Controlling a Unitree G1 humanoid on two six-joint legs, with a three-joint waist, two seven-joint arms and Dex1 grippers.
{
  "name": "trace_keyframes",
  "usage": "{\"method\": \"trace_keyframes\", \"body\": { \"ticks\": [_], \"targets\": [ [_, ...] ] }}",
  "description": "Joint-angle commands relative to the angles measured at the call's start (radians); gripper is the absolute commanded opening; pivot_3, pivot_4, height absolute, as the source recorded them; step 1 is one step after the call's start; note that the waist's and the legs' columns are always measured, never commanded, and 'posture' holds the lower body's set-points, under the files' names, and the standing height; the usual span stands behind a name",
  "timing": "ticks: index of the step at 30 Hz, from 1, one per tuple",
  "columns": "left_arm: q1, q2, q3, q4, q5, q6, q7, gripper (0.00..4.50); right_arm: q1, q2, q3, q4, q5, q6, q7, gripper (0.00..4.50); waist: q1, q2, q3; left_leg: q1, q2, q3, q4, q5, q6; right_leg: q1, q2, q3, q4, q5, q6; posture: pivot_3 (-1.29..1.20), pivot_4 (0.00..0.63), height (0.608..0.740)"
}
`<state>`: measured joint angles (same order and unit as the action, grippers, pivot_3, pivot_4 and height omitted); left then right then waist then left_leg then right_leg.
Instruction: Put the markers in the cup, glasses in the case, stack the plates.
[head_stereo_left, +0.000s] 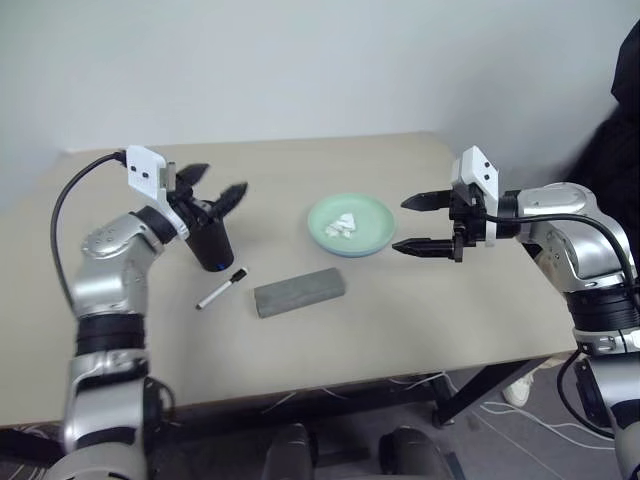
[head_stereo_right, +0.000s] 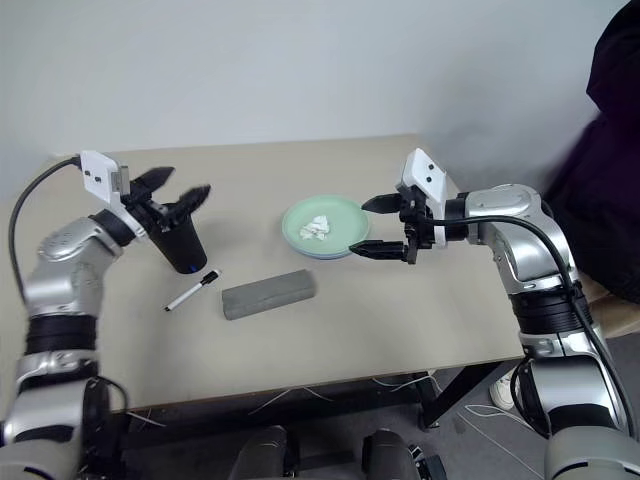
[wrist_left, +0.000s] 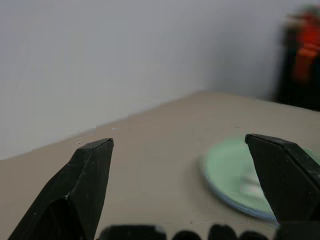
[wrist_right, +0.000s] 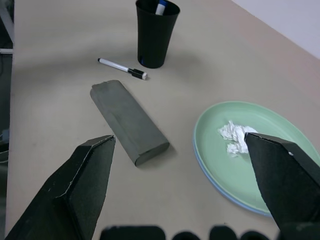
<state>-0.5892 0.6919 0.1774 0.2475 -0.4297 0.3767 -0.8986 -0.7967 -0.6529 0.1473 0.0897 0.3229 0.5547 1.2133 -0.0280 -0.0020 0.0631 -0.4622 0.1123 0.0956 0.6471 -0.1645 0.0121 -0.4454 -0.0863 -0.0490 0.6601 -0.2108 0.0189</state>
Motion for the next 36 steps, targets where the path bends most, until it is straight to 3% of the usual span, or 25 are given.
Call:
{"method": "trace_keyframes", "body": {
  "ticks": [1,6,13,36],
  "targets": [
    [0.038,0.099,-0.071,-0.186,-0.070,0.230,-0.110,4.48,-0.024,-0.005,-0.026,-0.024,0.012,-0.005,-0.007,4.50,0.000,0.000,0.000,0.000,0.000,0.000,0.000,0.000,0.000,0.000,0.000,0.000,0.000,0.000,0.000,0.00,0.000,0.712],
    [0.084,0.175,-0.153,-0.271,-0.014,0.344,-0.099,4.48,-0.024,-0.002,-0.024,-0.021,0.012,-0.006,-0.010,4.50,0.001,0.000,0.000,0.001,0.000,-0.001,0.000,0.000,0.000,0.000,0.000,-0.002,0.000,0.001,-0.001,0.00,0.000,0.712],
    [0.100,0.211,-0.213,-0.212,0.110,0.373,-0.024,4.48,-0.025,-0.002,-0.025,-0.022,0.013,-0.006,-0.013,4.50,0.005,0.000,0.000,0.001,0.001,-0.001,0.000,0.000,0.000,-0.003,0.000,-0.002,0.000,0.006,-0.003,0.00,0.000,0.712],
    [0.054,0.136,-0.276,0.096,0.273,0.298,0.029,4.48,-0.024,0.006,-0.026,-0.030,0.014,-0.006,-0.019,4.50,0.007,0.000,0.000,0.000,0.001,-0.001,-0.002,0.000,0.000,-0.009,0.000,-0.002,-0.001,0.007,-0.004,0.00,0.000,0.712]
  ]
}}
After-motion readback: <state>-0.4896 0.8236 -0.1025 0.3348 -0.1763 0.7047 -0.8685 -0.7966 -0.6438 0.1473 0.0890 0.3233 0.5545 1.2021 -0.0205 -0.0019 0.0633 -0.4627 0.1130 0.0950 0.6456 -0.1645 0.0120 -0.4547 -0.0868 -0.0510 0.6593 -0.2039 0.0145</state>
